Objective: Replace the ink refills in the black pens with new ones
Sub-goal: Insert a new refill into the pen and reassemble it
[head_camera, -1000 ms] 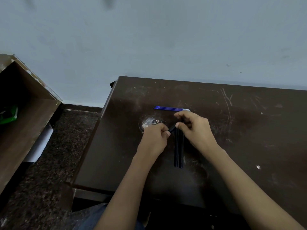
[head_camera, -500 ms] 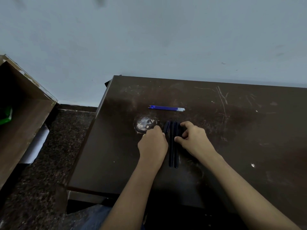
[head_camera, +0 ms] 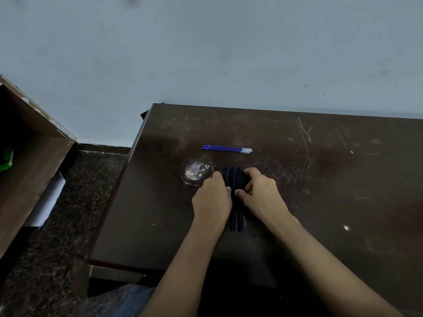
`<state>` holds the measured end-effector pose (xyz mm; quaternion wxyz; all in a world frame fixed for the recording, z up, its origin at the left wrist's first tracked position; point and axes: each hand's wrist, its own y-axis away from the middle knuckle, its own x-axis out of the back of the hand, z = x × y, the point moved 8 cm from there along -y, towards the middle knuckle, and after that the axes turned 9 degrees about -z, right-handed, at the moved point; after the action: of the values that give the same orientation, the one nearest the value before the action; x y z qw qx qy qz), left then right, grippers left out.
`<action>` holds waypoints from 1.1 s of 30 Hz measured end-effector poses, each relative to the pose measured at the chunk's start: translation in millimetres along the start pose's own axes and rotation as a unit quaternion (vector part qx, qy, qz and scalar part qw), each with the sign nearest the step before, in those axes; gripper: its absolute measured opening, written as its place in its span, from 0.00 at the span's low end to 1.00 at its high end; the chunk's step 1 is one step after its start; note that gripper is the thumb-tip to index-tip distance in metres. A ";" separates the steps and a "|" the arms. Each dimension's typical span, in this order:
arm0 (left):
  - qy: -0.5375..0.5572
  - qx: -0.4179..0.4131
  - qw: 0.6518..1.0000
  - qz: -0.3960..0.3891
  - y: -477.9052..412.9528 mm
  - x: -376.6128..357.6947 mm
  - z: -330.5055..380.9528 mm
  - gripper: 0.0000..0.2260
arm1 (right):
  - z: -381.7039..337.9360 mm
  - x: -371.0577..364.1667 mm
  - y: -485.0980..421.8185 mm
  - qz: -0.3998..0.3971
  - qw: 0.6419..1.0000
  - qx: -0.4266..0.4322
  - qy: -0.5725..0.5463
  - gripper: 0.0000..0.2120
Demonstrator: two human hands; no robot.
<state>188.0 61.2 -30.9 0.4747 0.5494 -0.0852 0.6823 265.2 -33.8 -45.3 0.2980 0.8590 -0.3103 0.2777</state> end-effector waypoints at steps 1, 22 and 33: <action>0.002 -0.003 1.000 -0.003 0.0 -0.1 0.5 0.13 | -0.1 -0.3 0.1 0.001 1.000 0.001 -0.001 0.24; -0.033 0.047 0.998 0.028 1.5 21.6 -32.4 0.13 | -32.0 -32.3 -9.8 -0.007 0.999 0.023 -0.032 0.25; -0.028 0.052 0.998 0.027 0.6 21.9 -34.4 0.13 | -31.0 -31.0 -8.9 -0.015 0.999 0.026 -0.034 0.26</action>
<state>165.7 94.9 -25.6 0.4248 0.5897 -0.0777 0.6825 242.2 4.4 -48.1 0.2693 0.8798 -0.3000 0.2518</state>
